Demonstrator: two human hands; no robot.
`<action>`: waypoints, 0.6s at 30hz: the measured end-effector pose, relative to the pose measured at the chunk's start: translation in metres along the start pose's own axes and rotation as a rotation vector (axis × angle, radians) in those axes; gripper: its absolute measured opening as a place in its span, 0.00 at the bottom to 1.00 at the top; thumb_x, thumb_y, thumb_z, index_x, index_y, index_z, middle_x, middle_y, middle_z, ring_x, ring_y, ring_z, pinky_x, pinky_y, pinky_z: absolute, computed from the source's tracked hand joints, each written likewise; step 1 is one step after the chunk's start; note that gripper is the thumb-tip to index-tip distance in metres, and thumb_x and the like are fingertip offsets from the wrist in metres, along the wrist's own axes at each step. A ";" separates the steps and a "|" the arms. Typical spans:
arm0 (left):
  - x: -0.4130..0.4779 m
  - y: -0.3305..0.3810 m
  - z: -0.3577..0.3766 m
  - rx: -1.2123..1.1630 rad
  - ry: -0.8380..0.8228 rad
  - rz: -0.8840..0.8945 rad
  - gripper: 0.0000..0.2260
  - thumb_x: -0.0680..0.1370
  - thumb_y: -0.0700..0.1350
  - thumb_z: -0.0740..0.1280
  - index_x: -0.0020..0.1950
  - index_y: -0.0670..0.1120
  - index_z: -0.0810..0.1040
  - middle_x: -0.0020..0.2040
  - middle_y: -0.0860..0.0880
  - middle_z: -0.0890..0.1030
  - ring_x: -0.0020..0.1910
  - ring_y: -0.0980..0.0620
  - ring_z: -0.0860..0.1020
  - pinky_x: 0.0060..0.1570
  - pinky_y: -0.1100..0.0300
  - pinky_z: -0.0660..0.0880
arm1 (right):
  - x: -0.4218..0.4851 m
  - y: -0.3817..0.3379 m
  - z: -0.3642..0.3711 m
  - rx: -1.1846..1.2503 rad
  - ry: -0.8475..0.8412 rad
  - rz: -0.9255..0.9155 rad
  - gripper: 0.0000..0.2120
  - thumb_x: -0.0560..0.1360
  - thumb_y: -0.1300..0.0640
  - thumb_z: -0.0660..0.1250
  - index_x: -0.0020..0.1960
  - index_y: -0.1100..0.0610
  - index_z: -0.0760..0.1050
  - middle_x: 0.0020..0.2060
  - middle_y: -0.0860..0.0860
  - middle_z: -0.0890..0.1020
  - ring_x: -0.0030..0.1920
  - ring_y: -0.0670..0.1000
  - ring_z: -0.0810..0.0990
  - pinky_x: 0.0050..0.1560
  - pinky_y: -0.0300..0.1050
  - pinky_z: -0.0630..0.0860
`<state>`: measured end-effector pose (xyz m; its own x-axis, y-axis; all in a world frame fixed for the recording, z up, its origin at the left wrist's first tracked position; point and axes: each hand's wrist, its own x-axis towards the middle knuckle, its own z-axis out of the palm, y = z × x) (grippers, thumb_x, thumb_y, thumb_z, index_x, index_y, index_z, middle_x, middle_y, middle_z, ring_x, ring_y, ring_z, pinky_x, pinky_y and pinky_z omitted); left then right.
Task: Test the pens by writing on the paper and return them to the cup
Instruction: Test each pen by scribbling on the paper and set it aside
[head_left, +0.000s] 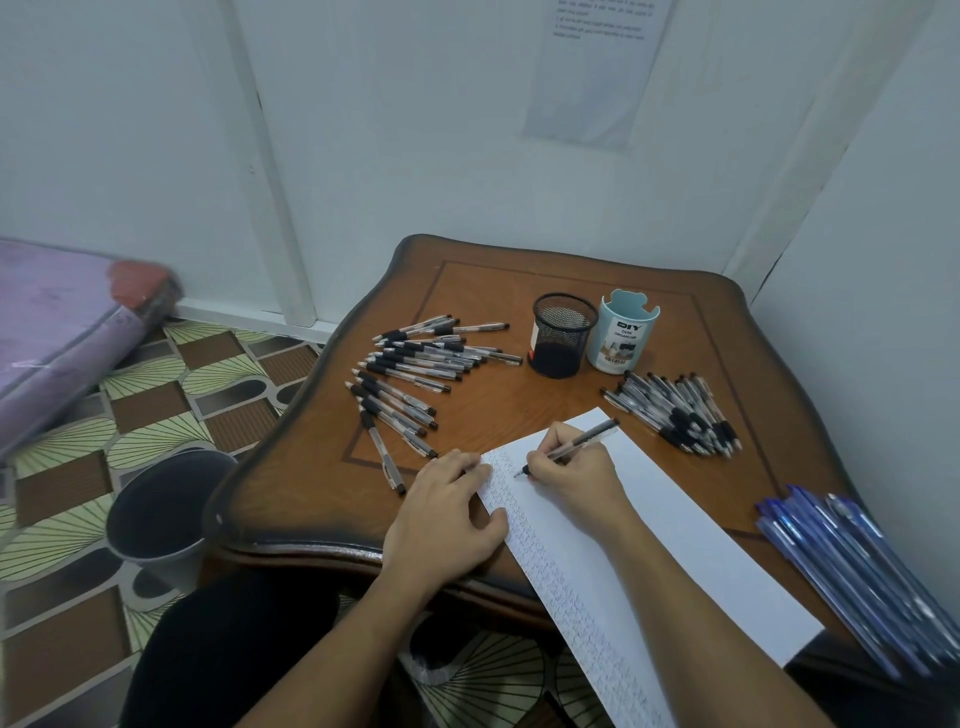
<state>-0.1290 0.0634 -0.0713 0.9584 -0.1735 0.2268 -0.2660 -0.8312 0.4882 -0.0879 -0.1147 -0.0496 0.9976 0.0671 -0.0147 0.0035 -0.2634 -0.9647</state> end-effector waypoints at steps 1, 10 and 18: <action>0.000 0.000 0.000 0.001 0.002 0.001 0.33 0.70 0.64 0.53 0.68 0.47 0.76 0.69 0.52 0.74 0.72 0.53 0.65 0.71 0.58 0.58 | 0.000 0.000 0.000 0.000 -0.006 -0.004 0.12 0.74 0.64 0.68 0.34 0.60 0.70 0.29 0.54 0.71 0.33 0.49 0.68 0.33 0.42 0.65; 0.000 -0.001 -0.001 0.028 -0.011 0.007 0.32 0.71 0.63 0.55 0.69 0.48 0.75 0.70 0.53 0.72 0.72 0.54 0.64 0.72 0.58 0.56 | 0.001 0.000 0.000 -0.029 -0.020 -0.002 0.11 0.75 0.63 0.68 0.36 0.62 0.70 0.30 0.54 0.71 0.34 0.48 0.69 0.34 0.42 0.66; 0.001 -0.001 -0.001 0.046 -0.007 0.009 0.33 0.71 0.64 0.53 0.70 0.49 0.74 0.70 0.54 0.71 0.72 0.55 0.63 0.72 0.60 0.54 | 0.000 -0.004 0.002 -0.002 -0.021 0.012 0.10 0.74 0.66 0.67 0.36 0.62 0.70 0.29 0.55 0.68 0.32 0.46 0.67 0.29 0.35 0.64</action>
<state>-0.1284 0.0647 -0.0708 0.9567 -0.1847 0.2251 -0.2698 -0.8530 0.4468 -0.0883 -0.1122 -0.0461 0.9960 0.0838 -0.0322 -0.0088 -0.2661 -0.9639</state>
